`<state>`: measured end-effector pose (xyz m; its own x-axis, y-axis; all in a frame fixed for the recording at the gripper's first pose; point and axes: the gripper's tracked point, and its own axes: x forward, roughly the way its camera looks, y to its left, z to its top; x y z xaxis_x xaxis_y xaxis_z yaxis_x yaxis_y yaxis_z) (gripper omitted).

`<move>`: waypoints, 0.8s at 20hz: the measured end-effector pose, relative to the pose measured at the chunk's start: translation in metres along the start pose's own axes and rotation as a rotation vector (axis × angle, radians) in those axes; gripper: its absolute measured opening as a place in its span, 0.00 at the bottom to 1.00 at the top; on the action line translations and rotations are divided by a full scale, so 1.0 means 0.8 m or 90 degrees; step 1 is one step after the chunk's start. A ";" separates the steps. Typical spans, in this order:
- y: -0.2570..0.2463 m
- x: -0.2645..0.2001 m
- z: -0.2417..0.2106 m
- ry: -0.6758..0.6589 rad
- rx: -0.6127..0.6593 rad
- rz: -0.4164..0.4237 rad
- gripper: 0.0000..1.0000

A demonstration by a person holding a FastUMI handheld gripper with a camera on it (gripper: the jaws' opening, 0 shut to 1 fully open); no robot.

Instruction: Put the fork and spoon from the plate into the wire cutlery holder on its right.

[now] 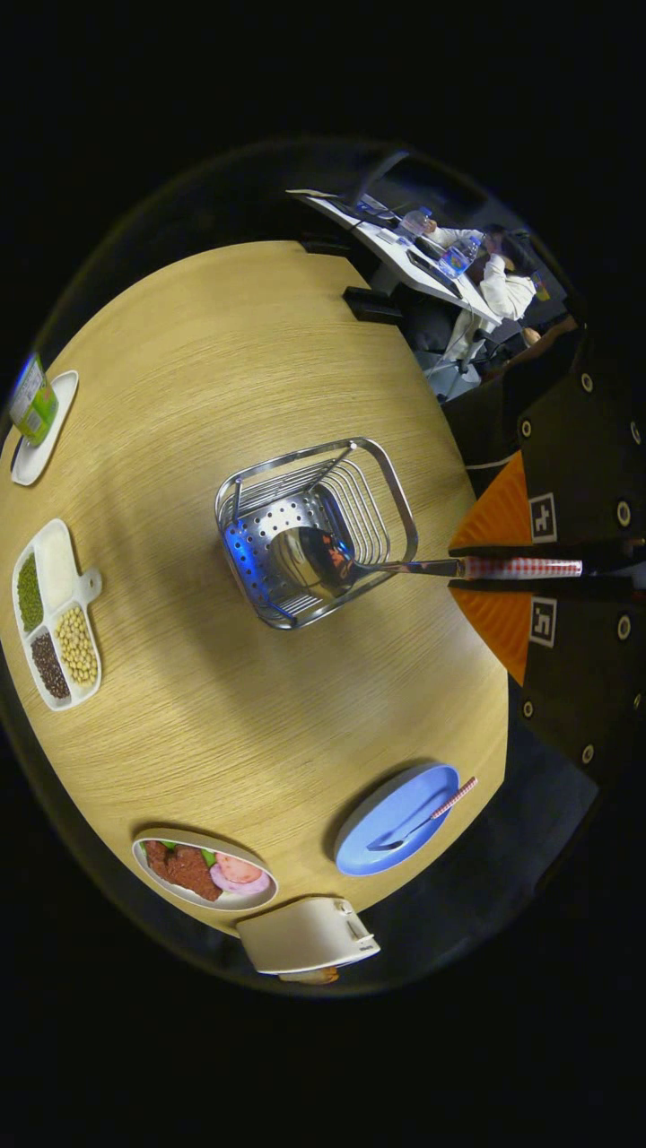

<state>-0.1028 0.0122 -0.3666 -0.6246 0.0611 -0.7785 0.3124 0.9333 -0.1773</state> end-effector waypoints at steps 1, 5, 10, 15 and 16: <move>0.000 -0.003 0.004 0.009 0.010 0.002 0.08; -0.005 -0.003 0.018 0.028 0.021 0.004 0.08; -0.001 -0.009 0.035 0.021 0.013 0.007 0.12; -0.002 -0.011 0.036 0.010 0.028 0.007 0.17; -0.003 -0.011 0.035 0.009 0.026 0.003 0.18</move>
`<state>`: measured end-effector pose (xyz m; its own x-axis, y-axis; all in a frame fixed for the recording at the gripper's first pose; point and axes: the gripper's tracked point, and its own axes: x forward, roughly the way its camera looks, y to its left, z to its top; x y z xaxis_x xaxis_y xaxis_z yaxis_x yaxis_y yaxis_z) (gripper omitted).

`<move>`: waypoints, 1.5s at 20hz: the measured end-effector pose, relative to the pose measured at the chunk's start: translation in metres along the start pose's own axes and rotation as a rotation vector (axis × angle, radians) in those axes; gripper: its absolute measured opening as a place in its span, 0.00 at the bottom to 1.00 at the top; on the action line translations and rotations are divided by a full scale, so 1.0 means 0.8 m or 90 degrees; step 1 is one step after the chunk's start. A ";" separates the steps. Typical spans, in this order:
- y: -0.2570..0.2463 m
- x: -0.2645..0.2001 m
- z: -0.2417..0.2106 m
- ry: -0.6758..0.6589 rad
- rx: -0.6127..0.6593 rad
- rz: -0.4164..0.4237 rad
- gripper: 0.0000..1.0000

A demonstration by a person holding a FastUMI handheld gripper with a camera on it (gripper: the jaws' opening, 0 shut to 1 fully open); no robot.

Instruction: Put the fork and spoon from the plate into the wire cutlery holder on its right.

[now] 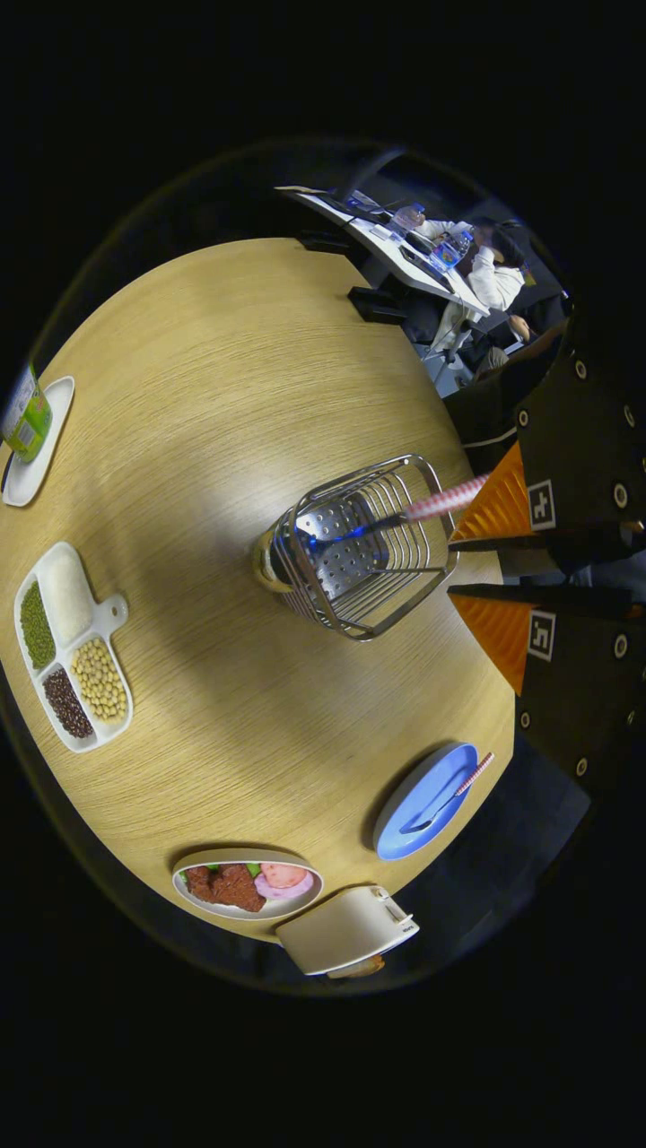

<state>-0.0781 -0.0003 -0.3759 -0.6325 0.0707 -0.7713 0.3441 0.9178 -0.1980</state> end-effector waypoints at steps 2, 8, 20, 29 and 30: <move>0.000 -0.003 -0.004 -0.011 0.006 -0.005 0.18; -0.001 -0.016 -0.017 -0.116 0.011 -0.050 0.30; 0.118 -0.065 -0.046 -0.464 -0.068 -0.005 0.95; 0.270 -0.048 -0.130 -0.541 -0.194 0.067 0.98; 0.290 -0.043 -0.140 -0.543 -0.209 0.075 0.98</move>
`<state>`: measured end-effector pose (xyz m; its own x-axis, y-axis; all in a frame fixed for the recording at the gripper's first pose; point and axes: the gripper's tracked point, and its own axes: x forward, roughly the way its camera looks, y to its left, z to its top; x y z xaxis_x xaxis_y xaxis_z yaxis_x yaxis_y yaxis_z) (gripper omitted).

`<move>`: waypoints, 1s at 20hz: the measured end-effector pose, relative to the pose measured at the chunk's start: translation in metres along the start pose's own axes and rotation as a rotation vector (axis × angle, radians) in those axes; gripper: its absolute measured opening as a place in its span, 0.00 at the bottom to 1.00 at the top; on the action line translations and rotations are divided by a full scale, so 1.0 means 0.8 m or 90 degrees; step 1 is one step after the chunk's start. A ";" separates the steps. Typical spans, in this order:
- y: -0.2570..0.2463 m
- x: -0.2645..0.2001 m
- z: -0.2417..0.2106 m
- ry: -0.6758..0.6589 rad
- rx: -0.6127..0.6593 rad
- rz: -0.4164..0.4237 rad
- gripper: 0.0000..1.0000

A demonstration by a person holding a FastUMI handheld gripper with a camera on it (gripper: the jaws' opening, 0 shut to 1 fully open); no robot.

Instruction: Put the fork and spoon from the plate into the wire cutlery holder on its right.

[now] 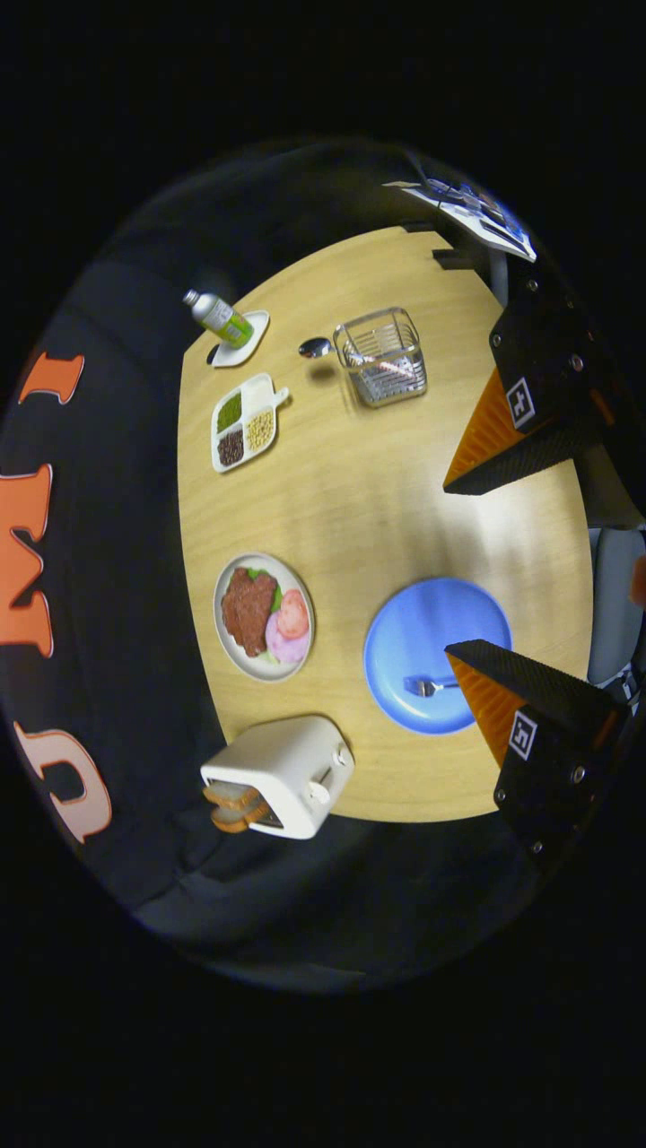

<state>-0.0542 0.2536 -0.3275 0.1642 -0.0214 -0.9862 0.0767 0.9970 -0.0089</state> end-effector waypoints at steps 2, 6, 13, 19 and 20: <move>0.036 0.000 -0.009 -0.003 -0.019 0.019 0.98; 0.082 0.018 -0.042 0.027 -0.046 0.028 0.98; 0.110 0.075 -0.087 0.124 -0.092 -0.015 0.98; 0.115 0.124 -0.106 0.180 -0.084 -0.031 0.97; 0.114 0.129 -0.111 0.192 -0.084 -0.032 0.96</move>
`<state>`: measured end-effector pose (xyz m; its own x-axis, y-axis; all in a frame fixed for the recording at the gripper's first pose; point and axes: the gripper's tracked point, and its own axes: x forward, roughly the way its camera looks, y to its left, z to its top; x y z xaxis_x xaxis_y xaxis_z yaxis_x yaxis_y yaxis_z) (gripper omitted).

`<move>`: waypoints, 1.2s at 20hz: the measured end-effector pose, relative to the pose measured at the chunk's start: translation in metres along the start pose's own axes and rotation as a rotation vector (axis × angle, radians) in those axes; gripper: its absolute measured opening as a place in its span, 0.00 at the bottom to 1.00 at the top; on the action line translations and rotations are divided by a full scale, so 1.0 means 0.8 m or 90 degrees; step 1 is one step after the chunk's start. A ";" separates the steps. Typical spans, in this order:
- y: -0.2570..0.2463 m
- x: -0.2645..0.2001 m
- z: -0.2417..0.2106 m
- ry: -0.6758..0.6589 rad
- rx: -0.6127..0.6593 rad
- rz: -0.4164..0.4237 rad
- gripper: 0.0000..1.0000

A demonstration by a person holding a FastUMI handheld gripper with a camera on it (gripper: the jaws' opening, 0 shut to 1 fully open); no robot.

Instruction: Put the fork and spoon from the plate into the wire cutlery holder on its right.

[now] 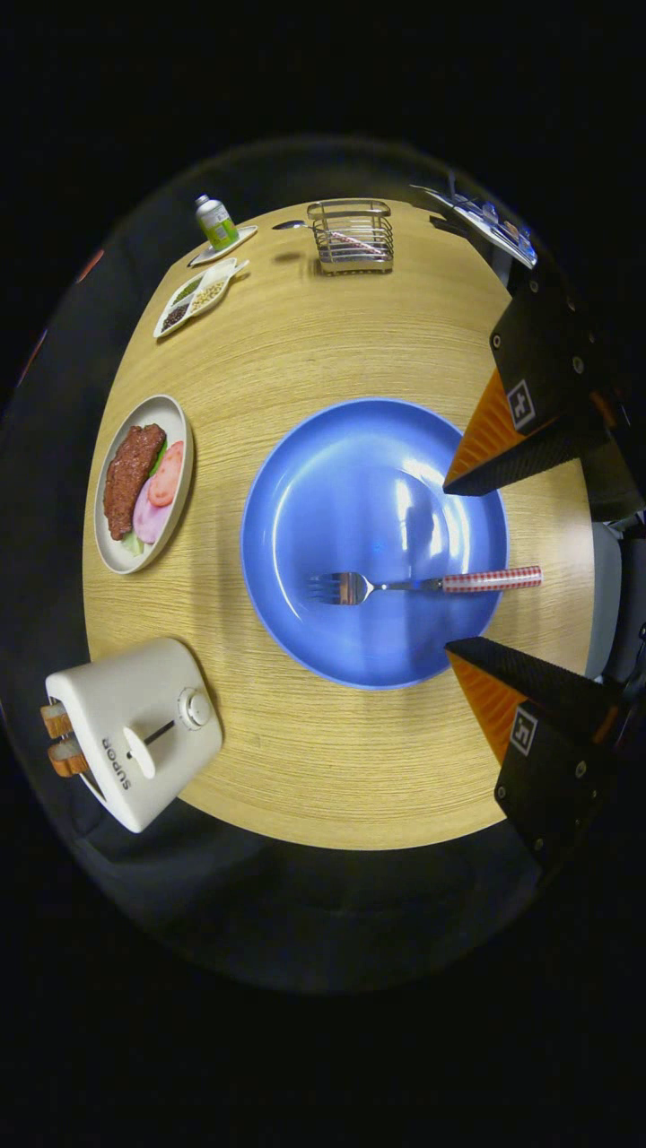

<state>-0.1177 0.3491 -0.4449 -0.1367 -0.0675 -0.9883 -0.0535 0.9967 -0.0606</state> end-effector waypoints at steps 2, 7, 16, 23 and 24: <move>0.002 0.009 -0.006 0.019 0.008 0.006 0.89; 0.008 0.025 -0.017 0.049 0.024 0.027 0.66; 0.012 0.033 -0.028 0.061 0.002 0.031 0.10; -0.054 -0.021 -0.003 0.010 0.059 -0.005 0.08; -0.072 -0.033 0.002 0.001 0.070 -0.016 0.08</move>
<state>-0.1091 0.2932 -0.4156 -0.1385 -0.0927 -0.9860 0.0516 0.9936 -0.1006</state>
